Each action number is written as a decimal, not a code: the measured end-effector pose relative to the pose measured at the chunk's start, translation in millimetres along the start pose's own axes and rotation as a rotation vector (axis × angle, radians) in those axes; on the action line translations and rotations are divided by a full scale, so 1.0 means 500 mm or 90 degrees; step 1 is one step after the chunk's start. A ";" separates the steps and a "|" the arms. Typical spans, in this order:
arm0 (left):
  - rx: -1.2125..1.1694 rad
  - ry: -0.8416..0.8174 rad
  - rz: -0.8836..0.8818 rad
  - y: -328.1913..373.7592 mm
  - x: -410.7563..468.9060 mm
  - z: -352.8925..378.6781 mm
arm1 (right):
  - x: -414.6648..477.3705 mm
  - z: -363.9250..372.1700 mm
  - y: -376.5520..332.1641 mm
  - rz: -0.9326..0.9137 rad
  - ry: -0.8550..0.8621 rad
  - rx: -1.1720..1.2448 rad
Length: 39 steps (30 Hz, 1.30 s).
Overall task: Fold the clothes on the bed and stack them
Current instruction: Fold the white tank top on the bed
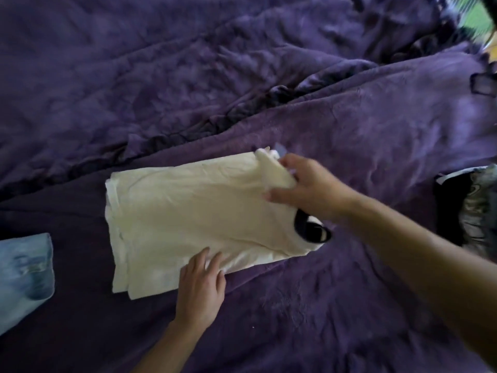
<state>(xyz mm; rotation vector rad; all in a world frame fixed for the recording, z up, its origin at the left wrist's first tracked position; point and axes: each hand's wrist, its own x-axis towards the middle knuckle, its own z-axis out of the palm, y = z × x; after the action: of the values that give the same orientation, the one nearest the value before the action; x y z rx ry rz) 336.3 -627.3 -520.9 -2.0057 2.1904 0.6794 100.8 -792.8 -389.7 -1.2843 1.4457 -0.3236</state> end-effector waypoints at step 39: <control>-0.153 0.001 -0.037 -0.202 0.024 -0.057 | 0.065 0.310 -0.096 0.059 0.135 -0.101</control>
<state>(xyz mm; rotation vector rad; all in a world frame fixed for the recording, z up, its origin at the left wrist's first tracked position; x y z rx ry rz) 438.5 -652.9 -525.8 -2.1697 2.1305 0.9740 260.9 -769.2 -422.8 -1.3347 1.7348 -0.2942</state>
